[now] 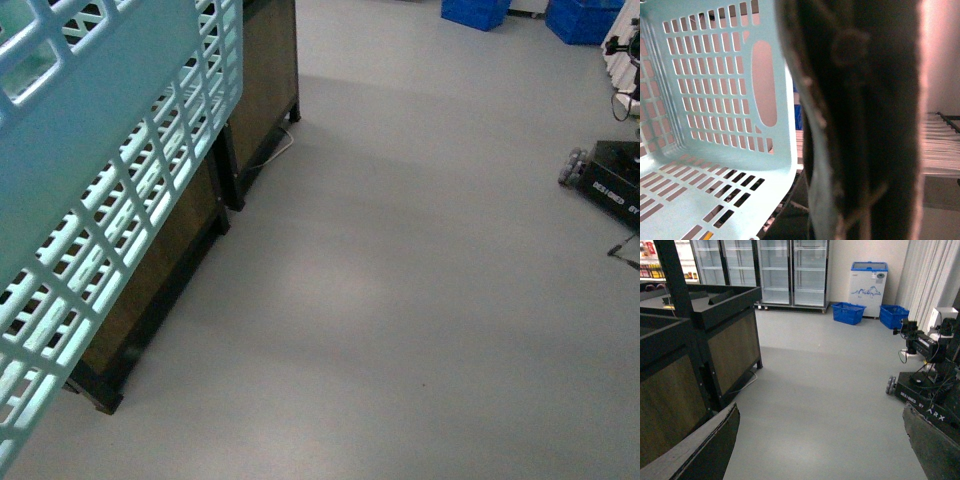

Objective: Pick mango and avocado into basket

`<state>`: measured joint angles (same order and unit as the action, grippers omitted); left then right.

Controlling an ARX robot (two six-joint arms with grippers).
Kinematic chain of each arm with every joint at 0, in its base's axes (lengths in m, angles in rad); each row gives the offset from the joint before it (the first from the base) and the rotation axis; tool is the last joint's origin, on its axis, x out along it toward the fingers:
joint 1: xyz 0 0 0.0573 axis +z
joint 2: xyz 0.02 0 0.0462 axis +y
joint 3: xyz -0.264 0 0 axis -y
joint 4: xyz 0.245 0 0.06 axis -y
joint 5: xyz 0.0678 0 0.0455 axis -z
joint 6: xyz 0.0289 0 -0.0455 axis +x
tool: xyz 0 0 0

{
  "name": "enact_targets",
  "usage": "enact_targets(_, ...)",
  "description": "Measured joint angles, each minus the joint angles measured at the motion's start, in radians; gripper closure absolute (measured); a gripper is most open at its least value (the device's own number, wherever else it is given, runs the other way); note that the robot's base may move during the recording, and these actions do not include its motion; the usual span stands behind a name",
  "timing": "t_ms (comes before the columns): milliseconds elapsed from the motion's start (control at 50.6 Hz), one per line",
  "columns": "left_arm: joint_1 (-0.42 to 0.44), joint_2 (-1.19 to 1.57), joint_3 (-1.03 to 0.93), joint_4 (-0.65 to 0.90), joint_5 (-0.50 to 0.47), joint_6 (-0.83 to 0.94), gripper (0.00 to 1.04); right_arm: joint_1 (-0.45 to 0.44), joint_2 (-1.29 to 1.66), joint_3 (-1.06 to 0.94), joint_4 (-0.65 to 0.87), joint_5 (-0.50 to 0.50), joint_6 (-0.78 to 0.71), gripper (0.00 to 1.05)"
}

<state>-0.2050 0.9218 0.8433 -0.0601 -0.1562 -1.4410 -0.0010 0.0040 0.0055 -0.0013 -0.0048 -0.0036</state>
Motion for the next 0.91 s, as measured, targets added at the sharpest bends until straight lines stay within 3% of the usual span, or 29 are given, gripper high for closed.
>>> enact_targets(909,0.000,-0.004,0.001,0.000,0.000,0.000,0.97,0.000,0.000,0.000,0.000,0.000,0.000,0.08)
